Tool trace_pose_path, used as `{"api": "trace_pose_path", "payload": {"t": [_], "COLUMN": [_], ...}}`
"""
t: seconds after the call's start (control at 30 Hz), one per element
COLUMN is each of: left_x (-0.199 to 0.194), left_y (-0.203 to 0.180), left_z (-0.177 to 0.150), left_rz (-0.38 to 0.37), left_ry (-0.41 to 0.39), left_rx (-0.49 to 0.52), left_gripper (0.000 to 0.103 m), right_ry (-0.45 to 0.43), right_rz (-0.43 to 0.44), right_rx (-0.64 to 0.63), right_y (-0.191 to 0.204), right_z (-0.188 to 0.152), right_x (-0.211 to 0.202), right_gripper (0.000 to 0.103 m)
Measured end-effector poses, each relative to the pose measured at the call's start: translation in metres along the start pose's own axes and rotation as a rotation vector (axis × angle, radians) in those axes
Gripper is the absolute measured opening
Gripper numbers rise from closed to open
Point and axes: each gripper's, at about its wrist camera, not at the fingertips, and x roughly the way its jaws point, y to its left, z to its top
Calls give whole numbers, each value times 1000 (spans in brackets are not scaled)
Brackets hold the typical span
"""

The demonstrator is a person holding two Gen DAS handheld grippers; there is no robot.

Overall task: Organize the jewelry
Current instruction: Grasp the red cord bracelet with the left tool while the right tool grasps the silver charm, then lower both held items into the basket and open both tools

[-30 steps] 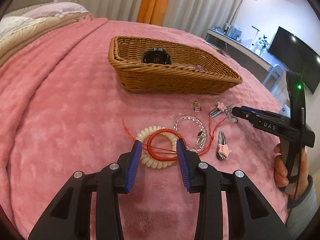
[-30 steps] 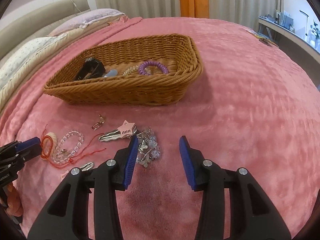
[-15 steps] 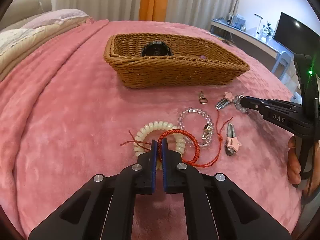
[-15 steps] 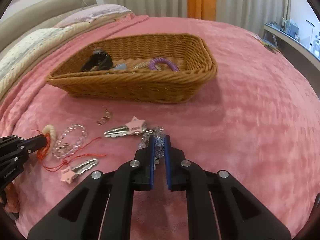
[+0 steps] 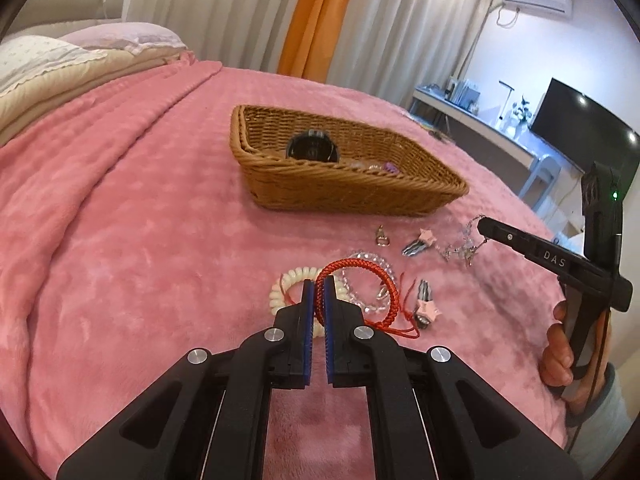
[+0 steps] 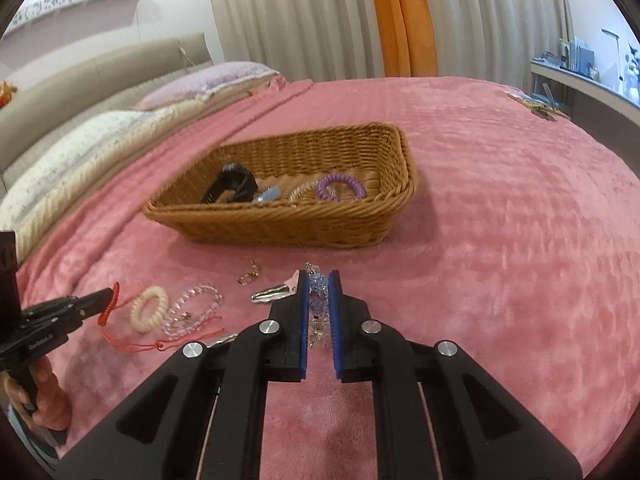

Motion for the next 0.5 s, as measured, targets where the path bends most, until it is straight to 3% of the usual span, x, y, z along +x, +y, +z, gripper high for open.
{"api": "trace_pose_path", "payload": {"t": [0.3, 0.5], "left_x": [-21, -43], "left_y": [-5, -25], "left_z": [11, 31], "left_rz": [-57, -74], "left_ry": [-51, -113], "left_rx": [-7, 45], "left_gripper": [2, 2], "right_ry": [-32, -84], "right_rz": [29, 39], "right_rx": [14, -20], "right_y": [4, 21], "right_z": [4, 17], "right_x": [-26, -54], "right_gripper": [8, 8]}}
